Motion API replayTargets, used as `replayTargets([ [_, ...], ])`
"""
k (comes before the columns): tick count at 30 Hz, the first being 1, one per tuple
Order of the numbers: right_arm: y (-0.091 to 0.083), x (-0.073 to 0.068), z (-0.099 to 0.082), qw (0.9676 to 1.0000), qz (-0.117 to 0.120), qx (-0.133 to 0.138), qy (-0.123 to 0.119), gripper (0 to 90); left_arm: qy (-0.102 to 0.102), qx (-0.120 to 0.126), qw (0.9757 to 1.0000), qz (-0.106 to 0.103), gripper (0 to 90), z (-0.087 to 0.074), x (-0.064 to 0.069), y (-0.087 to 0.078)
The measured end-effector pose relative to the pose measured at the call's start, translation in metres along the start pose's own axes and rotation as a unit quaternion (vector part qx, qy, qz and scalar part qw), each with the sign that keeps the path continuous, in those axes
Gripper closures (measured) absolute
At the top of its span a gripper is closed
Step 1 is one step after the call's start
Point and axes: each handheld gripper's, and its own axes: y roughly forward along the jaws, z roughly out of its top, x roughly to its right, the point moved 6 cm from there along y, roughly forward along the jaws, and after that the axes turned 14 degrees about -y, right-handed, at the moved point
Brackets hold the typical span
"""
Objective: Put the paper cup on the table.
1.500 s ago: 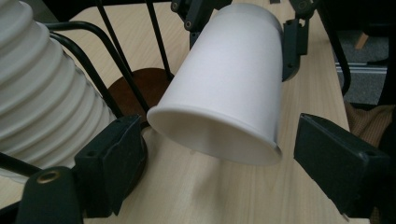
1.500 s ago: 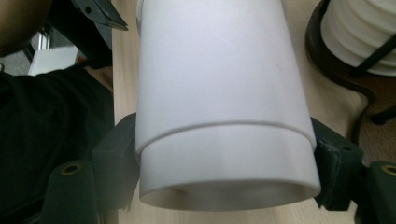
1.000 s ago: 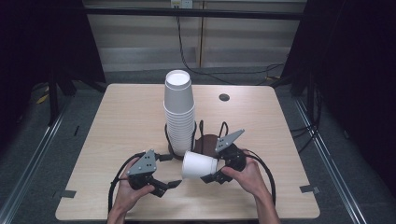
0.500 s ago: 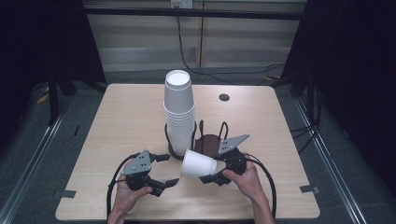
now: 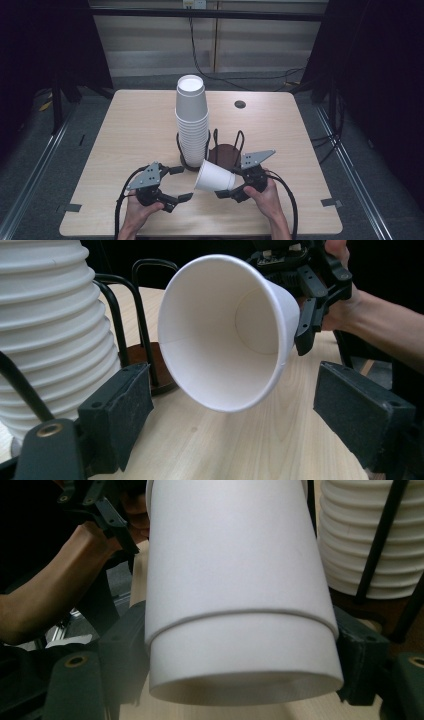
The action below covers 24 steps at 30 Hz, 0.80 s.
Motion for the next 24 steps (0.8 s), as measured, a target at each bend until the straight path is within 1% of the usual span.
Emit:
replayTargets([
  [3,0.001,-0.002,0.001,0.9999,0.003,0.010,-0.006,23.6,-0.002,0.002,1.0000,-0.004,15.5,0.001,0.001,0.000],
  [4,0.001,-0.003,0.001,0.9999,0.008,0.014,-0.006,23.6,-0.001,0.003,1.0000,-0.007,15.5,0.001,0.002,0.000],
  [5,0.001,-0.003,0.001,0.9999,0.008,0.014,-0.006,23.6,-0.001,0.003,1.0000,-0.007,15.5,0.001,0.002,0.000],
  [6,0.002,-0.004,0.002,0.9997,0.009,0.018,-0.011,23.6,-0.001,0.009,0.9999,-0.014,15.6,0.002,0.003,-0.001],
  [7,0.002,-0.005,0.003,0.9997,0.011,0.020,-0.012,23.6,-0.001,0.009,0.9999,-0.014,15.5,0.002,0.003,-0.001],
  [8,0.002,-0.005,0.003,0.9996,0.009,0.023,-0.016,23.6,-0.003,0.010,0.9999,-0.013,15.5,0.004,0.004,0.000],
  [9,0.002,-0.005,0.004,0.9994,0.006,0.027,-0.018,23.6,-0.004,0.009,0.9998,-0.019,15.5,0.004,0.005,0.000],
  [10,0.002,-0.006,0.005,0.9992,0.005,0.032,-0.022,23.6,-0.002,0.008,0.9998,-0.019,15.5,0.004,0.005,0.001],
  [14,0.002,-0.008,0.007,0.9987,0.010,0.041,-0.027,23.6,-0.005,0.010,0.9995,-0.031,15.6,0.003,0.008,0.005],
  [16,0.003,-0.009,0.007,0.9987,0.014,0.040,-0.027,23.6,0.001,0.006,0.9998,-0.021,15.5,0.003,0.007,0.008],
  [18,0.005,-0.010,0.007,0.9987,0.017,0.037,-0.030,23.6,-0.001,0.007,1.0000,-0.006,15.5,0.003,0.004,0.011],
  [21,0.006,-0.011,0.007,0.9987,0.018,0.034,-0.032,23.6,-0.005,0.006,0.9999,-0.008,13.0,0.003,0.004,0.012],
  [22,0.007,-0.012,0.007,0.9987,0.023,0.031,-0.033,23.6,-0.001,0.005,1.0000,-0.008,12.2,0.003,0.004,0.013],
  [24,0.008,-0.012,0.007,0.9987,0.024,0.029,-0.035,23.6,0.003,0.003,1.0000,-0.005,9.5,0.004,0.004,0.014],
])
